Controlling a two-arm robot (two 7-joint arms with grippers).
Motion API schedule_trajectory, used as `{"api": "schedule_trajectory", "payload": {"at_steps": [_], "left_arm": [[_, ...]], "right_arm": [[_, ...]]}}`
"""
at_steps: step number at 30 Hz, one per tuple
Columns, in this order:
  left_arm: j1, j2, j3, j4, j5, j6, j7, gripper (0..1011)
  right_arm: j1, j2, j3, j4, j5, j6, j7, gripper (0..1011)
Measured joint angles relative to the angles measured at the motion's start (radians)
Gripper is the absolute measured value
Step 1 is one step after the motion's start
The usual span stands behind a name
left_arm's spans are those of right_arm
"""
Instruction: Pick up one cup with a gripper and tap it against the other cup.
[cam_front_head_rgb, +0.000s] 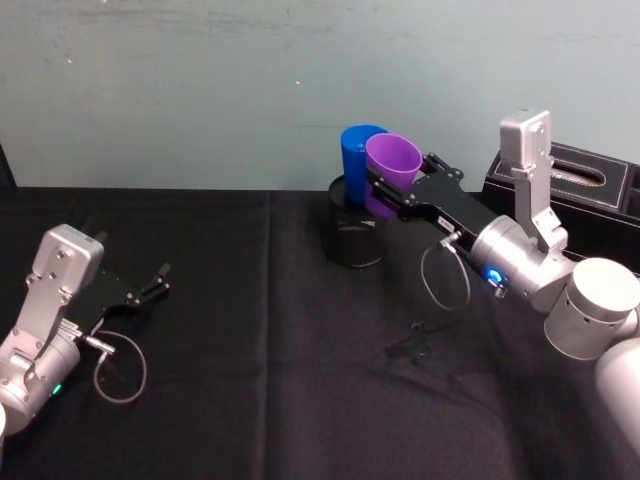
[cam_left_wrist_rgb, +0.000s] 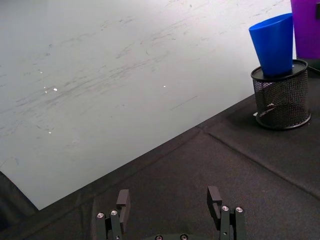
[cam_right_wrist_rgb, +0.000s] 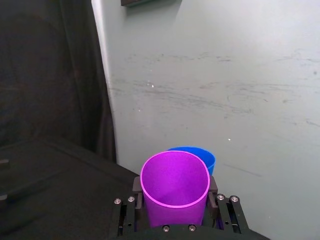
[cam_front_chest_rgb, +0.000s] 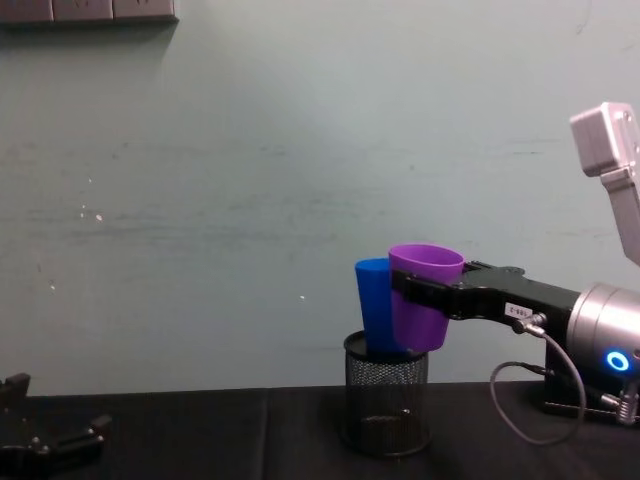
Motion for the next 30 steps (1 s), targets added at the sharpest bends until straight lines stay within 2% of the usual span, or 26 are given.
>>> {"api": "schedule_trajectory", "payload": {"at_steps": [16,30], "left_arm": [[0.0,0.0,0.0,0.0,0.0,0.0,0.0,1011],[0.0,0.0,0.0,0.0,0.0,0.0,0.0,1011]], "right_arm": [[-0.098,0.053,-0.001,-0.188,0.013,0.091,-0.041,724],[-0.179,0.104,0.005,-0.306,0.032,0.115,-0.059,724]]}}
